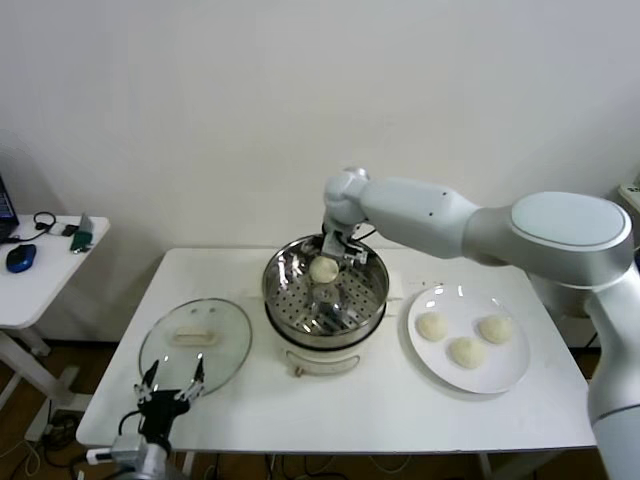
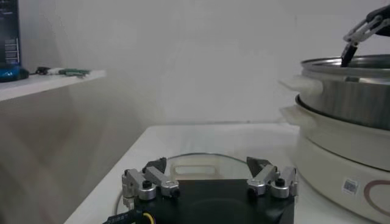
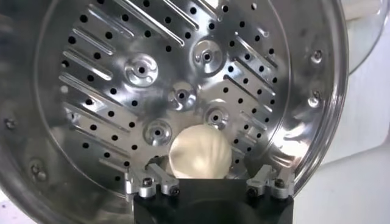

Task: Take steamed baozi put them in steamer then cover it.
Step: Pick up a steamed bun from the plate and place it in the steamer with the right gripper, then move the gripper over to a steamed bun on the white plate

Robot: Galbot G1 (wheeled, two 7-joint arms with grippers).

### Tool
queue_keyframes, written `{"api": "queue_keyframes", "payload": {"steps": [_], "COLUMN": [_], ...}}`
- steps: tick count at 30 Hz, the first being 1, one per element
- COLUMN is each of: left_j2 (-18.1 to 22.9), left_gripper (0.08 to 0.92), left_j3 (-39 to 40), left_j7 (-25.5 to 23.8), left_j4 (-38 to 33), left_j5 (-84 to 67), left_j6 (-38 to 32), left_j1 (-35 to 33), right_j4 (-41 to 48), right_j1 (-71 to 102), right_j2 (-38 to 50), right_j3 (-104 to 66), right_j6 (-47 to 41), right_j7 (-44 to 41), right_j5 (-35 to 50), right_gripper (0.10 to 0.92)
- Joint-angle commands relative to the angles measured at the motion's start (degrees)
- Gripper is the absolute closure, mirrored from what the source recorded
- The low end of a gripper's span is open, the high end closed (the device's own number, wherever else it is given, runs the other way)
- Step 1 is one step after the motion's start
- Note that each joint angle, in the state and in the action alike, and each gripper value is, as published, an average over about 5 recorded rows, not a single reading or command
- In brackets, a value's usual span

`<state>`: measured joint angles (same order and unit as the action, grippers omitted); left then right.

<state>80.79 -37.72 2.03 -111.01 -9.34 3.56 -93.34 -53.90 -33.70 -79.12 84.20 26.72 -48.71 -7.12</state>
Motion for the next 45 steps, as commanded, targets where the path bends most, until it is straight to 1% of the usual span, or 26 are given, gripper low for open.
{"api": "queue_keyframes", "payload": {"steps": [1,4,6,10,11,13,15,20,25,28,33,40,45], "left_j2": [0.14,0.44,0.61,0.52,0.45,0.35,0.35,0.69,0.84,0.86,0.92,1.05,1.13], "left_gripper": [0.177,0.177,0.177,0.177,0.177,0.177,0.177,0.177,0.177,0.177,0.177,0.177,0.177], "left_j3": [0.24,0.61,0.73,0.63,0.55,0.42,0.41,0.52,0.66,0.53,0.14,0.08,0.07], "left_j7": [0.00,-0.01,-0.01,0.00,0.02,0.07,0.18,0.25,0.21,0.21,0.27,0.35,0.44], "left_j4": [-0.10,-0.20,-0.30,-0.47,-0.44,-0.32,-0.21,-0.18,0.21,0.26,0.26,0.06,0.16], "left_j5": [0.37,0.81,1.00,1.07,1.05,0.95,0.73,0.17,0.30,0.40,0.42,0.73,0.96], "left_j6": [0.05,0.08,0.16,0.27,0.26,0.11,-0.22,-0.90,-0.92,-0.91,-0.93,-1.09,-1.27], "left_j1": [-0.15,-0.26,-0.25,-0.23,-0.22,-0.18,-0.09,0.15,0.29,0.25,0.03,-0.74,-1.05], "right_j4": [-3.32,-5.20,-5.85,-10.30,-12.04,-14.75,-17.95,-24.57,-25.55,-24.26,-21.98,-16.88,-14.16], "right_j1": [-7.82,-14.64,-17.99,-25.00,-26.62,-28.64,-30.04,-28.15,-20.22,-15.31,-7.59,3.23,7.16], "right_j2": [2.22,4.61,6.66,13.99,16.27,19.99,23.86,32.30,36.48,36.80,35.67,32.83,31.62], "right_j3": [3.29,7.43,9.67,15.59,17.13,19.87,23.65,28.78,25.84,22.87,18.26,10.64,7.76], "right_j6": [0.79,-0.08,-2.98,-18.98,-23.21,-28.20,-32.21,-38.73,-43.62,-45.66,-47.05,-46.31,-45.42], "right_j7": [-2.27,-5.95,-8.81,-13.05,-13.54,-13.93,-13.32,-9.10,-3.84,-1.64,-0.54,-0.99,-1.74], "right_j5": [9.64,19.96,26.93,44.58,47.58,49.74,50.35,50.53,48.92,46.04,42.51,38.56,35.07], "right_gripper": [0.203,0.202,0.203,0.203,0.203,0.203,0.202,0.203,0.203,0.203,0.203,0.203,0.203]}}
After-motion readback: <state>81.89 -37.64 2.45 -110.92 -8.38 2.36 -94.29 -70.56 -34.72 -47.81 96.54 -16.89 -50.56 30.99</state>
